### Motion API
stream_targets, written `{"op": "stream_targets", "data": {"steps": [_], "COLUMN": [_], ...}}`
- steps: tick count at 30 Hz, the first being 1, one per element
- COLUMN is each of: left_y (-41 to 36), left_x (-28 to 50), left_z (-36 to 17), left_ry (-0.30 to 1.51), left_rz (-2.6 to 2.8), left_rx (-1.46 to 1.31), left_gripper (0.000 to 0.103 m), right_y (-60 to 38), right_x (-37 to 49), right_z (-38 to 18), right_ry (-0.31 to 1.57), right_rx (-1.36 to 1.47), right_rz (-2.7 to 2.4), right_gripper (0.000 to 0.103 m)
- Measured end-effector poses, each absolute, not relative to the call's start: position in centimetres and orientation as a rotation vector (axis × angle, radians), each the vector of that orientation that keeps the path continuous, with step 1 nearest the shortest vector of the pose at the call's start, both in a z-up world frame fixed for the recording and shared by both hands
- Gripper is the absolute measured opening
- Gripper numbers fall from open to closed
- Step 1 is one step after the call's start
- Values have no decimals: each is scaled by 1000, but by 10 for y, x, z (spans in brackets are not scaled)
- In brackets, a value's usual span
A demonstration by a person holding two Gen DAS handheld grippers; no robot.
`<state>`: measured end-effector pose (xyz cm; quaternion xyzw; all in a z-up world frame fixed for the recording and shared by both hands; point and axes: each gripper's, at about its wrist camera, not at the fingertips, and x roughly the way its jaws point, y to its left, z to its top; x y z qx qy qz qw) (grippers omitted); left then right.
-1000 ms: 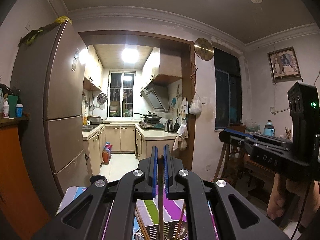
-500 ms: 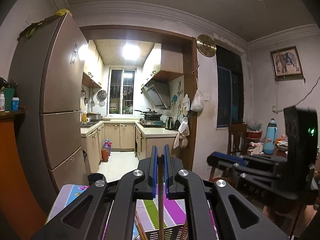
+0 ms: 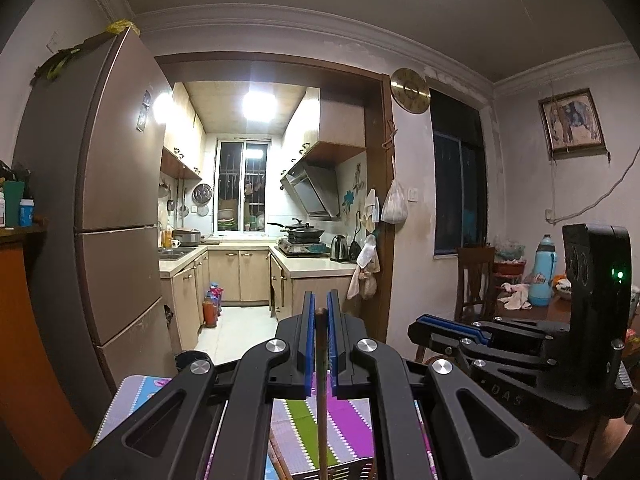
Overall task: Organize utensils
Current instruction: 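Open the left tool to release its chopstick into the holder while the right tool releases its own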
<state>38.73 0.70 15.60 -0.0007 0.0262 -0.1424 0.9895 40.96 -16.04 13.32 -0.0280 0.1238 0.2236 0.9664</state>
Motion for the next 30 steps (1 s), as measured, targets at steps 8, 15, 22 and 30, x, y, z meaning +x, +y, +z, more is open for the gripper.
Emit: {"op": "stream_targets", "data": {"steps": [8,15,22,30], "left_y": [9,10,20,27], "left_x": [411,437,457,444], "left_z": [141,125,113,113], "left_ry": [99,157,199,174], "left_rz": [-276,-268,-228,-189], "left_rx": [-3,-9,-25,-34], "left_gripper": [7,7,8,40], "right_y": [-160,-156,-161,-170], "right_x": [423,436,438,407], "right_z": [118,105,100,102], "right_ry": [293,326,308,210], "right_rx": [-49,-59,-52,-42], "right_rz": [459,463,442,417], "right_gripper": [5,5,27,65]}}
